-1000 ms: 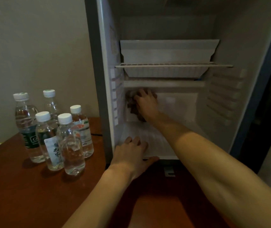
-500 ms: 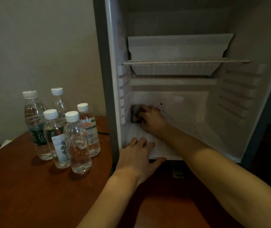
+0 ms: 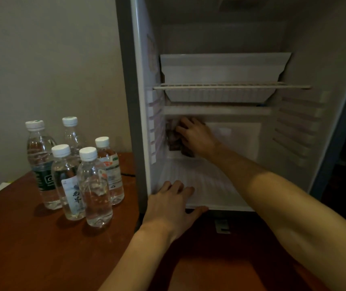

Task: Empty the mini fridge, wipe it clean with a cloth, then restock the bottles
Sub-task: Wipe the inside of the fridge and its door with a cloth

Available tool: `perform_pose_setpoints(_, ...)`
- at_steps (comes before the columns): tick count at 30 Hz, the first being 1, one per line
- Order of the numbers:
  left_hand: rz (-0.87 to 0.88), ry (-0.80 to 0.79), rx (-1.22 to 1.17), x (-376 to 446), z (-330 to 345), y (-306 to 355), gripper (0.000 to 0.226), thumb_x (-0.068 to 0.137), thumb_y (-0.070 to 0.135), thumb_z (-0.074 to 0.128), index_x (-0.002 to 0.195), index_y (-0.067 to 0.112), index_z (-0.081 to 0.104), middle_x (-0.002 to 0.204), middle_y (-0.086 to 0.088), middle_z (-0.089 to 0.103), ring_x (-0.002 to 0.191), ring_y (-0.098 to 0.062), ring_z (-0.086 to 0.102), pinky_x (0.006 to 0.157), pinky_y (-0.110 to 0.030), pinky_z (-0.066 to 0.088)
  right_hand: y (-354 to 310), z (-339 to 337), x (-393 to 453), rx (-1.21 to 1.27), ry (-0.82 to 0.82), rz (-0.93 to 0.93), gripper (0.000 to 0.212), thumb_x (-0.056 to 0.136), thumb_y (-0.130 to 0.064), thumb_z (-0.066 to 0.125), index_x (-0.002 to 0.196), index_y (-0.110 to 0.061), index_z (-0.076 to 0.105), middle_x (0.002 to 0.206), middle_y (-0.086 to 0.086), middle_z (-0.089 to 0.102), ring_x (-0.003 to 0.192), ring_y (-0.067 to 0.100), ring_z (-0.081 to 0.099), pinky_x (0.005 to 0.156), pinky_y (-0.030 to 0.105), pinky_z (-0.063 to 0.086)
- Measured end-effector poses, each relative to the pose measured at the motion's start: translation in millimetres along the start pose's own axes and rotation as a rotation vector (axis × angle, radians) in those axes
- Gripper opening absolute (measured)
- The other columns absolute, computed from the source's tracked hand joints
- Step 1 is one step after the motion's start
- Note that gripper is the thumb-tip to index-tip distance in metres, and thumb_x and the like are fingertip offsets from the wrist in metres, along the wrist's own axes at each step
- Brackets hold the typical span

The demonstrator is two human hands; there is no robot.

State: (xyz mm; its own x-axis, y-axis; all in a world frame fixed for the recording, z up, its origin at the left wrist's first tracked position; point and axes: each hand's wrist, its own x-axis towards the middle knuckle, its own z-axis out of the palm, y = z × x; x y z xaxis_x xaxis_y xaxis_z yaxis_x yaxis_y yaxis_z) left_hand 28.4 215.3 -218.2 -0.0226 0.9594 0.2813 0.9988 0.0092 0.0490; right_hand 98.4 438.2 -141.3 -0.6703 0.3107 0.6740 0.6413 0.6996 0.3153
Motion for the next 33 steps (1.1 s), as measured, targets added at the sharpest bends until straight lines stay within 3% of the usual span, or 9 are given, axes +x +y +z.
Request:
perform_pose_setpoints(3, -0.005, 0.004, -0.002, 1, 1, 0, 0.069, 0.091, 0.08, 0.033, 0.149, 0.042, 0.035, 0.145, 0.013, 0.04, 0.134, -0.016, 0.036, 0.1, -0.041, 0.045, -7, 12, -6, 0.082, 0.051, 0.065, 0.034, 0.066, -0.006, 0.076, 0.099, -0.01, 0.069, 0.109, 0.017, 0.06, 0.081, 0.04, 0.058, 0.062, 0.04, 0.053)
perform_pose_setpoints(9, -0.005, 0.013, -0.008, 2, 5, -1, 0.07, 0.09, 0.08, 0.033, 0.149, 0.042, 0.037, 0.142, 0.014, 0.041, 0.132, -0.016, 0.036, 0.099, -0.042, 0.047, -14, 24, -8, 0.161, 0.025, 0.145, 0.04, 0.073, -0.012, 0.069, 0.112, -0.014, 0.067, 0.122, 0.016, 0.058, 0.095, 0.039, 0.057, 0.075, 0.04, 0.051)
perform_pose_setpoints(20, -0.005, -0.012, -0.033, 3, 4, -1, 0.071, 0.091, 0.079, 0.035, 0.15, 0.041, 0.035, 0.147, 0.012, 0.039, 0.136, -0.017, 0.034, 0.103, -0.044, 0.044, -30, 44, -27, 0.211, -0.029, 0.136, 0.026, 0.073, -0.007, 0.07, 0.099, -0.007, 0.07, 0.113, 0.017, 0.059, 0.089, 0.039, 0.057, 0.062, 0.041, 0.049)
perform_pose_setpoints(26, -0.01, -0.003, -0.038, 1, 4, 0, 0.07, 0.091, 0.078, 0.036, 0.15, 0.04, 0.036, 0.146, 0.012, 0.04, 0.135, -0.016, 0.034, 0.103, -0.042, 0.044, -15, 17, -15, 0.132, -0.061, 0.115, 0.035, 0.081, -0.007, 0.065, 0.117, -0.008, 0.067, 0.129, 0.017, 0.052, 0.108, 0.039, 0.051, 0.077, 0.044, 0.051)
perform_pose_setpoints(33, -0.012, 0.012, -0.029, 0, 2, 2, 0.071, 0.092, 0.079, 0.033, 0.152, 0.041, 0.034, 0.149, 0.013, 0.037, 0.137, -0.014, 0.032, 0.106, -0.038, 0.039, 6, 9, -7, 0.081, 0.076, 0.11, 0.032, 0.066, 0.0, 0.077, 0.096, -0.009, 0.071, 0.106, 0.015, 0.062, 0.081, 0.038, 0.06, 0.063, 0.036, 0.052)
